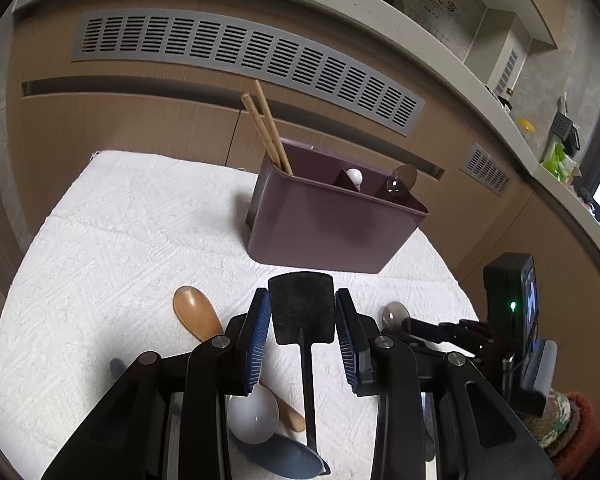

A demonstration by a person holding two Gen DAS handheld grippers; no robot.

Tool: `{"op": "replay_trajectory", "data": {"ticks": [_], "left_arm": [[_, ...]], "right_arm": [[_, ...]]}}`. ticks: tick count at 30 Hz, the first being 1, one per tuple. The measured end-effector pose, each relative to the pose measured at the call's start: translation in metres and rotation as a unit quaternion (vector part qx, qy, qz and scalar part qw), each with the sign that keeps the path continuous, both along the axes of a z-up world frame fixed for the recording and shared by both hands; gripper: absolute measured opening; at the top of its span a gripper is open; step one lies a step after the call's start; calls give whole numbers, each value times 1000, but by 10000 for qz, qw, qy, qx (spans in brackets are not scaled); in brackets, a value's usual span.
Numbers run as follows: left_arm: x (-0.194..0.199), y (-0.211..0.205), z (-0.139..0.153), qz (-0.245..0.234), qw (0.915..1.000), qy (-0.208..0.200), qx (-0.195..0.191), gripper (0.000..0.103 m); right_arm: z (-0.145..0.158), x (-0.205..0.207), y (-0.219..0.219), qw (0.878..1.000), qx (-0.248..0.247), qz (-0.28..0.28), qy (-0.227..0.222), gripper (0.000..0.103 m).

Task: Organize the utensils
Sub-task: 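Grasp the small metal spatula with the left tool while the right tool holds the brown spoon, then carry the spatula and brown spoon over the maroon holder and open both tools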

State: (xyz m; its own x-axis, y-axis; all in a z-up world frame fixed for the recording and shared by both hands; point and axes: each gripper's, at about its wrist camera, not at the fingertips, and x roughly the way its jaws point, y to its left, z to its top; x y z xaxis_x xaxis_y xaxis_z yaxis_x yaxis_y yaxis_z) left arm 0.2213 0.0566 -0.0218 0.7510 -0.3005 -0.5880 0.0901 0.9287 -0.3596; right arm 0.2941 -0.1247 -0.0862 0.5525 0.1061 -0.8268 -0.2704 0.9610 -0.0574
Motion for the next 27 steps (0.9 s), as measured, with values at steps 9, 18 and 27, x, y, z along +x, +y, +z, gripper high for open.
{"op": "replay_trajectory", "data": {"ticks": [9,18,27], "left_arm": [[-23,-9,20,-48,9996,-267,105,33],[-40,-15,43,-20,9989,-440,164,33],[-42,-12,47,-34,9989,-449,121,33]], "right_arm": [[65,-41,-34,9908,830,270,-1030,21],[88,-67,-40,9831,1009,509,-1442,4],[45,-41,-50,9908,1026,719,-513,25]]}}
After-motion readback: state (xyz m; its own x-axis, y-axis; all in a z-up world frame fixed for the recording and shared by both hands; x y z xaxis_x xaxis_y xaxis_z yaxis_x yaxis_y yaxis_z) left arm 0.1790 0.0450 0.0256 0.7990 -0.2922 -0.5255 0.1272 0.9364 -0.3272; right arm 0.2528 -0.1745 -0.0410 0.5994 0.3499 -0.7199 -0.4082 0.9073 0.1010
